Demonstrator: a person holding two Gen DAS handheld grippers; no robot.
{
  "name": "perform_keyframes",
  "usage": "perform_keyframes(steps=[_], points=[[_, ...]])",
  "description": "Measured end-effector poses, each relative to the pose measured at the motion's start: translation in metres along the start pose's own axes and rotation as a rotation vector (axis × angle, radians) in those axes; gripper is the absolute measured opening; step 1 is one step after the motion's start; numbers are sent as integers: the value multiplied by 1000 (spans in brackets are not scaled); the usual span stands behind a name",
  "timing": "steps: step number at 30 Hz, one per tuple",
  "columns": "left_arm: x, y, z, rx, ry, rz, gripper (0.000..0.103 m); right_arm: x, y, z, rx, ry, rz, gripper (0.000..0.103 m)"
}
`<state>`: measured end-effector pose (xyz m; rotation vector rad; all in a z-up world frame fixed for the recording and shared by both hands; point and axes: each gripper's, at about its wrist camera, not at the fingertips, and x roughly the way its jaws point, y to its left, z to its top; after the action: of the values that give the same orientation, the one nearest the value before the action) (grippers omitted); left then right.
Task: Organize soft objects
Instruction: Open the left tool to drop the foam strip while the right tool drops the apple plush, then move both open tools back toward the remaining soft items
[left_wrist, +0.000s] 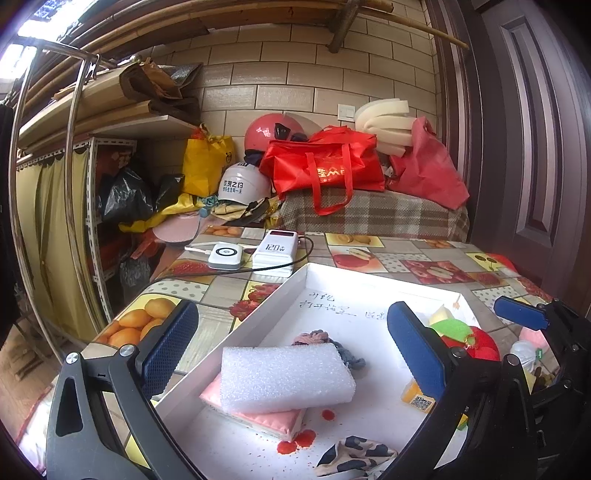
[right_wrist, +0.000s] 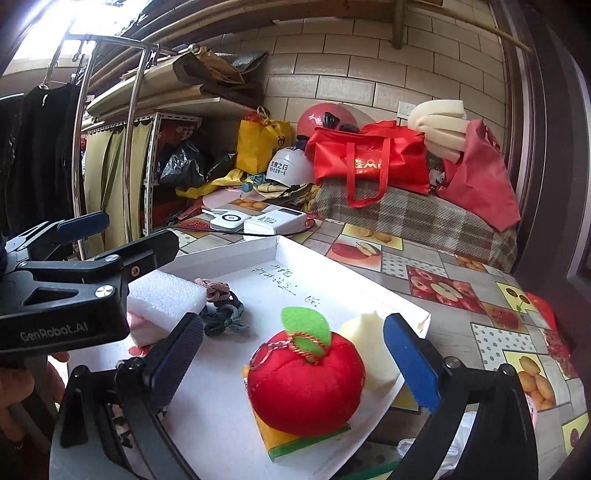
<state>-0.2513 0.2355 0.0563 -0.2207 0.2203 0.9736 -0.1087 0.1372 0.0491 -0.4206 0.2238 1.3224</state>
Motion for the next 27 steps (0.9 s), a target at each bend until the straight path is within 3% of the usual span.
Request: perform_keyframes(steps=[21, 27], points=[[0, 3, -1, -14, 4, 8, 103, -8, -3, -4, 32, -18, -8, 99], [-5, -5, -4, 21, -4, 12, 103, -12, -3, -5, 28, -23, 10, 99]])
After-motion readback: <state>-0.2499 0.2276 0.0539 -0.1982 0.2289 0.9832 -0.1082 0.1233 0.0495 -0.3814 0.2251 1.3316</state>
